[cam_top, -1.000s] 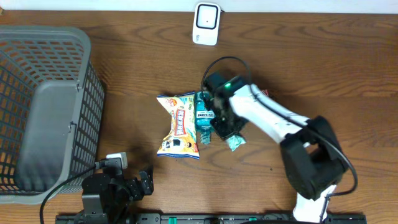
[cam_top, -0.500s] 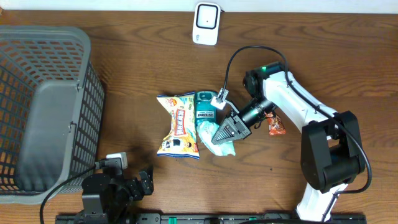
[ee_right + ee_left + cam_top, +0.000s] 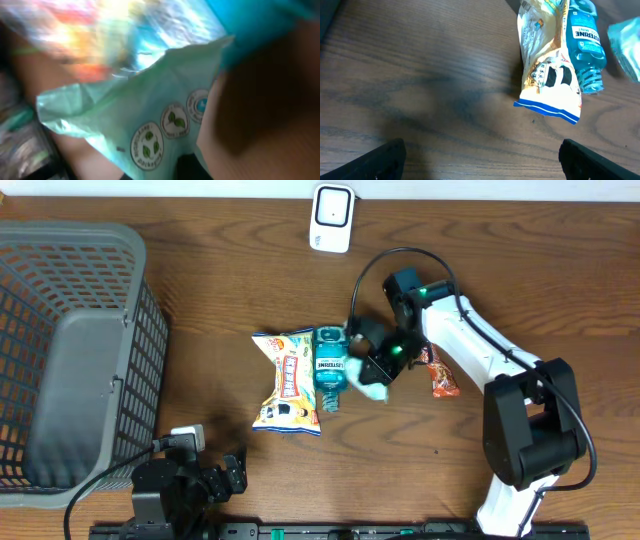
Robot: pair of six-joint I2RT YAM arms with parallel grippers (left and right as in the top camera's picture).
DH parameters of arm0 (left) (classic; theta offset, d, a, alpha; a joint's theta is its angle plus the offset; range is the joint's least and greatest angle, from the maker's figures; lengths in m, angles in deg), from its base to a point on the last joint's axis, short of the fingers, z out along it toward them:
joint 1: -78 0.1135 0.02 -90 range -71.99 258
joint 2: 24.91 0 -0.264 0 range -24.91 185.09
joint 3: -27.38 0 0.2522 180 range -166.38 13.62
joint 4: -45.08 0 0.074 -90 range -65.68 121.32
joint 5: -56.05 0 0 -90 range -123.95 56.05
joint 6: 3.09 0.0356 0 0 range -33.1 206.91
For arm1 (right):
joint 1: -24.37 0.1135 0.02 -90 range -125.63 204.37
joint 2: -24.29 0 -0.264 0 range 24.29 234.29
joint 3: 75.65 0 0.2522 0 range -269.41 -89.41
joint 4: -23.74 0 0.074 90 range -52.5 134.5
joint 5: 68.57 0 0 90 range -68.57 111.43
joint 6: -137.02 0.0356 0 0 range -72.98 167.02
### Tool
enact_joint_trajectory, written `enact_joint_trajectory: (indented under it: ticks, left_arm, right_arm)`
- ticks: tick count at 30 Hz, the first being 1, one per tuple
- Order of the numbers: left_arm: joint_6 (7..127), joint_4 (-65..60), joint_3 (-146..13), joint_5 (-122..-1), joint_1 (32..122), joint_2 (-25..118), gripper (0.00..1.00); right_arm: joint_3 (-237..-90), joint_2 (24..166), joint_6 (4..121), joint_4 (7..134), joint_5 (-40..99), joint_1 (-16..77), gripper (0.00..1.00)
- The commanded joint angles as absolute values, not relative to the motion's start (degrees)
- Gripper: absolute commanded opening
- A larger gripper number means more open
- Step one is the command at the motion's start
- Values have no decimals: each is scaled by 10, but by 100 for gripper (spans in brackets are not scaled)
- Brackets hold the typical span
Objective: Scan the item barcode
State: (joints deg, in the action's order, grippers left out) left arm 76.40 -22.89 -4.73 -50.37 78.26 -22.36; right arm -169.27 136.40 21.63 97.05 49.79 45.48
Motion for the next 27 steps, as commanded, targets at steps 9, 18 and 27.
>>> enact_joint_trajectory:
  ticks: [9, 18, 27]
  left_arm:
    - [767, -235, -49, -509, 780, -223, 98]
    - [767, -235, -49, -509, 780, -223, 98]
    - [767, -235, -49, -509, 780, -223, 98]
  right_arm:
    - [-1695, 1355, 434, 964, 242, 517, 75]
    - [-1771, 1355, 485, 1040, 196, 540, 35]
    - [-1797, 1355, 517, 1050, 196, 540, 1]
